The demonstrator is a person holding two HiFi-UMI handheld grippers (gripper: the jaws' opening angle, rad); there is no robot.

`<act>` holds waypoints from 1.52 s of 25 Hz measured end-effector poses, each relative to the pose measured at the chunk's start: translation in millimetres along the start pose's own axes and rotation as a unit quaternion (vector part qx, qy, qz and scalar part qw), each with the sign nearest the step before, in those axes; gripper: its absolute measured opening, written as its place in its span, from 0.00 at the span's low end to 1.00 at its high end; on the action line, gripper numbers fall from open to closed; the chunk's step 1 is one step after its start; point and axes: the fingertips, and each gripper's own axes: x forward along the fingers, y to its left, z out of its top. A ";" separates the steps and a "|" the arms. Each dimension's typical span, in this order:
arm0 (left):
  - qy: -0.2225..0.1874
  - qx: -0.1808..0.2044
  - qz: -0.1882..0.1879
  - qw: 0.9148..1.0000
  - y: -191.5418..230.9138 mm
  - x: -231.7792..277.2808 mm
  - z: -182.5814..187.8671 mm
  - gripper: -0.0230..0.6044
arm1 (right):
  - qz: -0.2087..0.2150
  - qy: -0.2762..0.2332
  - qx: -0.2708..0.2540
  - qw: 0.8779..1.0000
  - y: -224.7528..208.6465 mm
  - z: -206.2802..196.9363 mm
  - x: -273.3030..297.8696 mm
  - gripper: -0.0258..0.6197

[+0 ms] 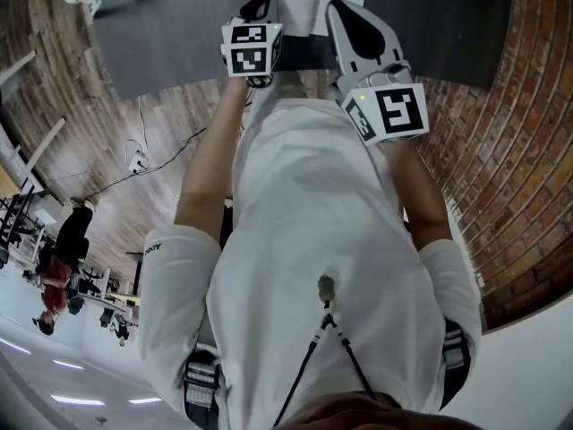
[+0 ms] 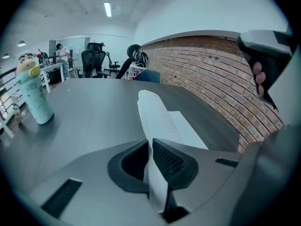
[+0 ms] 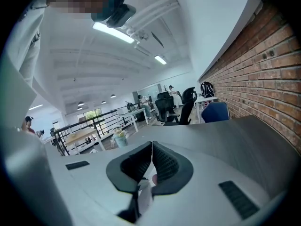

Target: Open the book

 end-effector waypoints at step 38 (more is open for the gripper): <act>0.052 0.014 0.050 0.997 105.5 -17.6 -52.9 0.10 | 0.004 0.013 -0.015 1.000 35.9 -3.4 33.6 0.09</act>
